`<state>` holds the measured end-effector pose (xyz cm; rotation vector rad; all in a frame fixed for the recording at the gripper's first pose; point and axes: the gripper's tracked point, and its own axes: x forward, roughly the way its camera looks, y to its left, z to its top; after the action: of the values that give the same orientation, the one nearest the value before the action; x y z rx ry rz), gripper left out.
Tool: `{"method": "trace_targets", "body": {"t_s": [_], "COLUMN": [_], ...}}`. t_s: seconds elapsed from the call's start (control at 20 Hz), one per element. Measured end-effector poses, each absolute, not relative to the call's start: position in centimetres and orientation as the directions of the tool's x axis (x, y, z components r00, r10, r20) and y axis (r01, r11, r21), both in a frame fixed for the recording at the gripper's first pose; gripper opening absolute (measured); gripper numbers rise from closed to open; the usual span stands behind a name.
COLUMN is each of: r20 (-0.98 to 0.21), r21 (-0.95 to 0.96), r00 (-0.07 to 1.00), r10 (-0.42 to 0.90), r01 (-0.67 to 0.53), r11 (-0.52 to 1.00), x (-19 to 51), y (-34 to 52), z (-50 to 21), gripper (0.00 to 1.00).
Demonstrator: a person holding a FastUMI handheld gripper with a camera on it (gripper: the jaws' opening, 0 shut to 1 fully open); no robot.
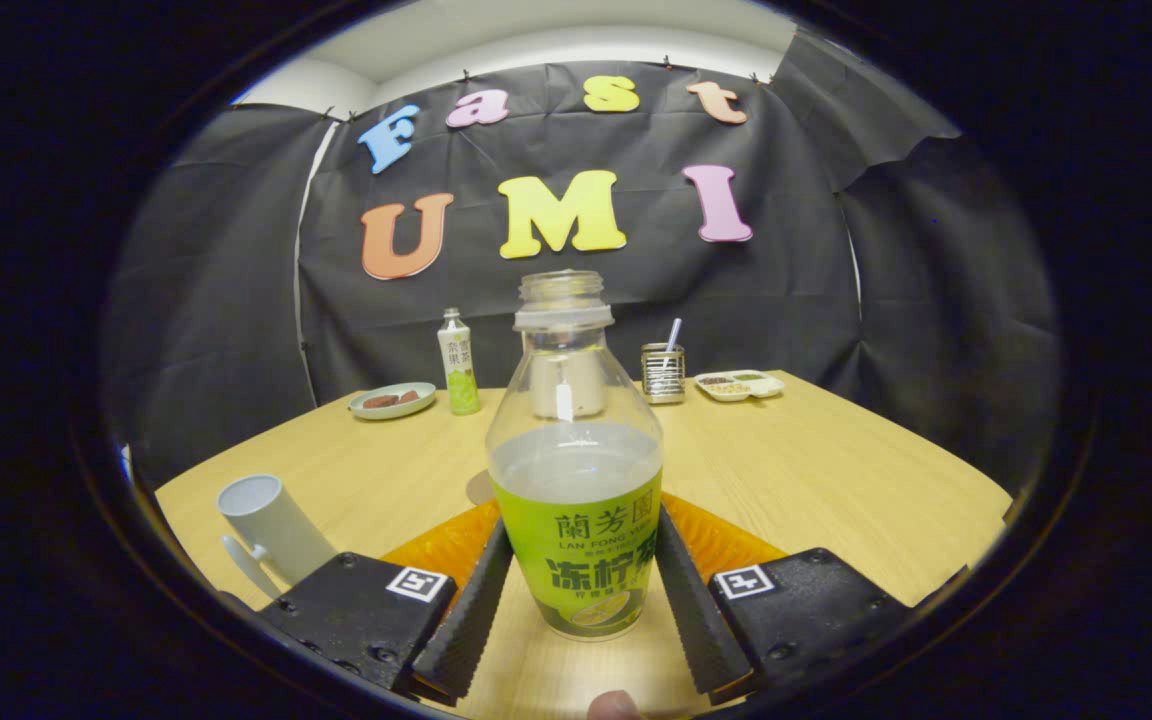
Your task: Take the bottle from table, then pour the juice into the cup, finally place the bottle on the coaster
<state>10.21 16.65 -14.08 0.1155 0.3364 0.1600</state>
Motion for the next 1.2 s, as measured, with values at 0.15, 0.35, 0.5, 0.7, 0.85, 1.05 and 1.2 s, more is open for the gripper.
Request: {"method": "trace_targets", "body": {"t_s": [0.15,0.35,0.5,0.7,0.85,1.05,1.2], "r20": [-0.326,-0.267,-0.253,-0.243,-0.219,-0.191,-0.182], "r21": [0.109,-0.02,-0.113,-0.321,-0.464,-0.609,-0.701], "r00": [0.929,0.946,0.946,0.951,0.959,0.965,0.967], "r10": [0.177,0.185,0.203,0.193,0.18,0.182,0.175], "r01": [-0.15,-0.197,-0.237,-0.267,-0.264,-0.261,-0.253], "r11": [0.983,0.98,0.965,0.909,0.845,0.749,0.667], "x": [10.2,9.7,9.7,9.4,9.4,9.8,10.2], "y": [16.8,18.0,19.4,20.8,22.0,23.9,24.5], "z": [-13.4,-10.9,-9.7,-9.1,-8.6,-8.4,-8.5], "gripper": [0.8,0.77,0.77,0.77,0.77,0.77,0.77]}}
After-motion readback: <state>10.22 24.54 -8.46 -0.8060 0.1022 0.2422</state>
